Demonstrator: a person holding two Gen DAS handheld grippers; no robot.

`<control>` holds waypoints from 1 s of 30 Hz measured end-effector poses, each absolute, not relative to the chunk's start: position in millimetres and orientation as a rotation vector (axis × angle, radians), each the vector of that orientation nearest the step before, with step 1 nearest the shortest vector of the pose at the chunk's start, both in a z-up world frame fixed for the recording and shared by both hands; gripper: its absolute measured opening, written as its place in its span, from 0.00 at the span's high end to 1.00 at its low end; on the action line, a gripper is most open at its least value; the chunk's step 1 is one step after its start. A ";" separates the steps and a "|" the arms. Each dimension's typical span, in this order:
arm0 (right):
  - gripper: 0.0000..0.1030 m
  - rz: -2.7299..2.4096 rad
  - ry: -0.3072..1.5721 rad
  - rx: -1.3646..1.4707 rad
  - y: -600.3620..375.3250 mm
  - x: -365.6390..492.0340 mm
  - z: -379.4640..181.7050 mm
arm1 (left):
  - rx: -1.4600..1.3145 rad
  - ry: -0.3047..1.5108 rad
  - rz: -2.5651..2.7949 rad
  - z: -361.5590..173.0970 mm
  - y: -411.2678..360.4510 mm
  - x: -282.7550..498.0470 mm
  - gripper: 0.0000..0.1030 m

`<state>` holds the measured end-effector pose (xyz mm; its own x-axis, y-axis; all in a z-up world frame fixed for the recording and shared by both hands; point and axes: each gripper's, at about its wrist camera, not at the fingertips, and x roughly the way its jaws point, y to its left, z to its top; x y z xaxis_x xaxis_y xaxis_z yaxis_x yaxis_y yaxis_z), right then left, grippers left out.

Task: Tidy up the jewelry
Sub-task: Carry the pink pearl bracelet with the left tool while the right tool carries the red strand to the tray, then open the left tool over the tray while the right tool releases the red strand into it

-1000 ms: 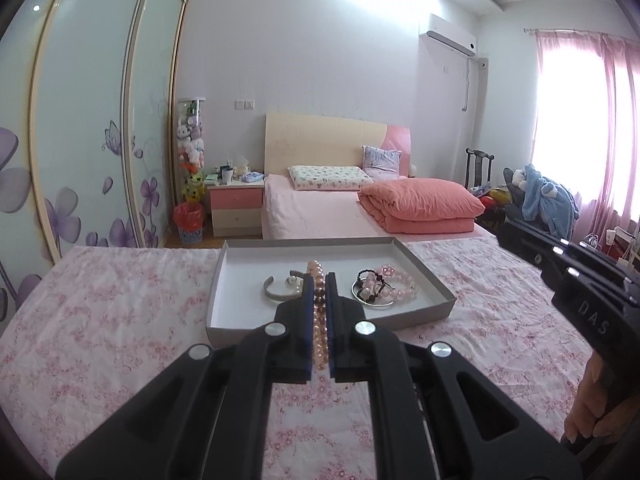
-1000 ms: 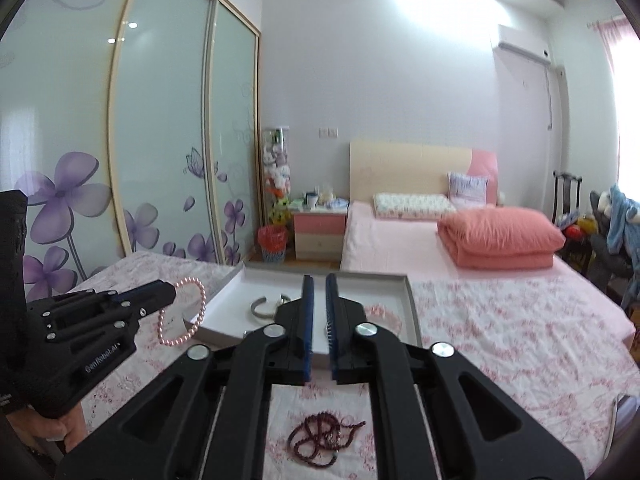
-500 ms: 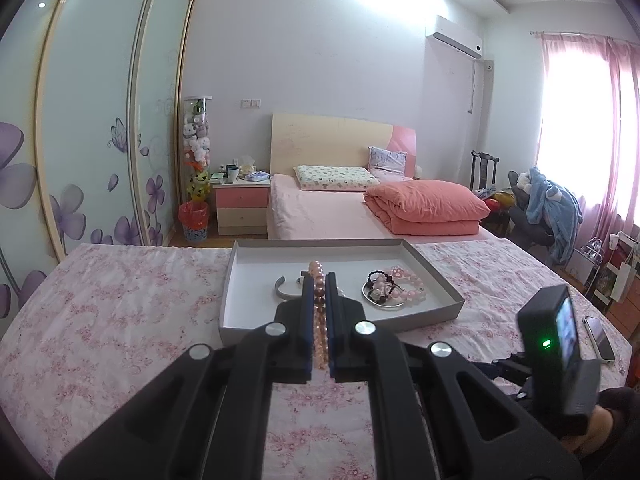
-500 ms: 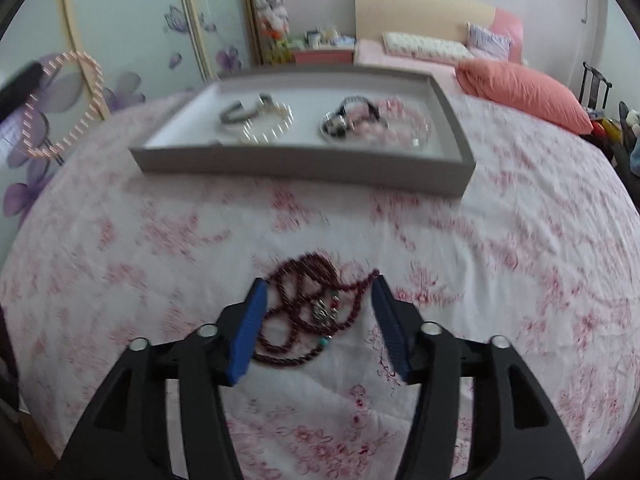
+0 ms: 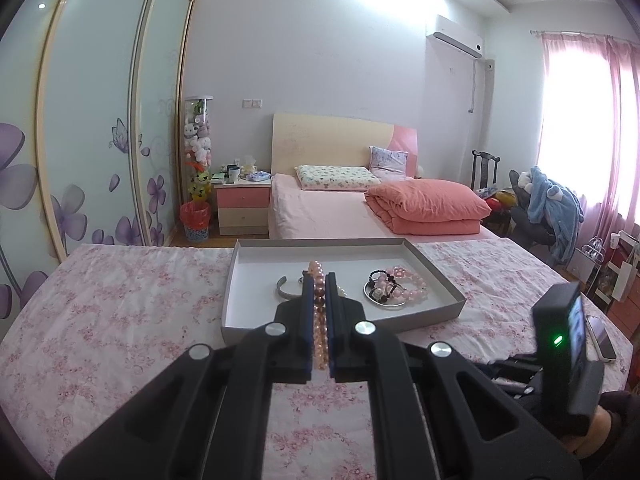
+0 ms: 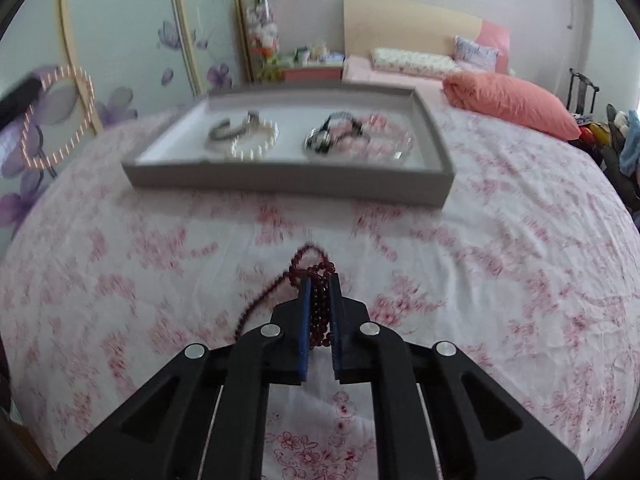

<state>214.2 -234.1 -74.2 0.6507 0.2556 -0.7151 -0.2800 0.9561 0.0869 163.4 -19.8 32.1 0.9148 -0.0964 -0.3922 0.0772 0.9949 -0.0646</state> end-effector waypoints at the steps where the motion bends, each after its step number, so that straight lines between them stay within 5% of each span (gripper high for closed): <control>1: 0.91 0.306 0.784 -0.023 -234.8 212.3 -68.9 | -0.048 0.406 -0.089 32.0 -19.9 163.4 0.94; 15: 0.91 0.275 0.424 0.047 -246.0 177.7 21.6 | -0.045 0.388 -0.096 36.5 -30.2 156.2 0.94; 30: 0.91 0.261 0.303 0.045 -244.3 170.0 46.4 | -0.032 0.380 -0.120 42.2 -37.8 162.1 0.94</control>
